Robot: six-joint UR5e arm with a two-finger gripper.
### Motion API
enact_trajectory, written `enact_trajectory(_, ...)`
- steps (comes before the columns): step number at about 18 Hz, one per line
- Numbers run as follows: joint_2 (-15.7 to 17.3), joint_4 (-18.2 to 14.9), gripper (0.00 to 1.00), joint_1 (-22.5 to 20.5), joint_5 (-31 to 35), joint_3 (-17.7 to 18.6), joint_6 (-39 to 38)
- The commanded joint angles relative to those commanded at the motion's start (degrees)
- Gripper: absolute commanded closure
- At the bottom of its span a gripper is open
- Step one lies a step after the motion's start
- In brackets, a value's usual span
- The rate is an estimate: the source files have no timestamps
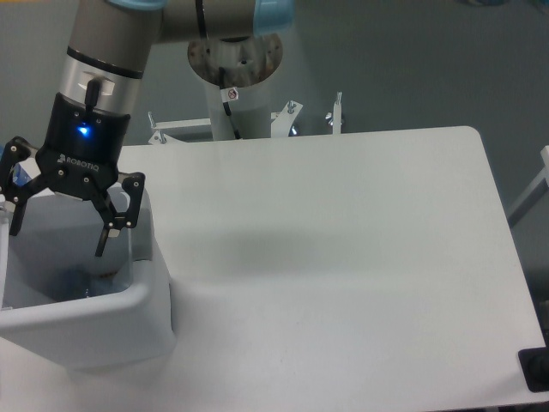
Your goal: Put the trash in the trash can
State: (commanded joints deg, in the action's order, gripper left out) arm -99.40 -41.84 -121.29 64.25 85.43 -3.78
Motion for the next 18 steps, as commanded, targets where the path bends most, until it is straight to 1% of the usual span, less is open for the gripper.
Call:
enact_trajectory(2,0.26,-0.09,0.00,-1.14,1.05,-0.27,0.00)
enact_trajectory(5,2.01,-0.26,0.00,-6.05,2.98,-1.84,0.00)
enact_trajectory(8,3.77,-0.44,0.00,-9.75,8.86,-1.94,0.26)
enact_trajectory(10,5.44,-0.70,0.00,-12.03,13.34,-1.15,0.35)
enact_trajectory(12,6.59,-0.88,0.00,-13.18,17.38,0.25,1.22)
enact_trajectory(14,7.29,-1.93,0.00,-14.06,20.55,1.48,6.65)
enact_trajectory(15,7.56,-3.24,0.00,-14.15,21.96,2.10,10.86)
enact_trajectory(18,7.91,-9.56,0.00,-14.24,28.02,2.19,22.29)
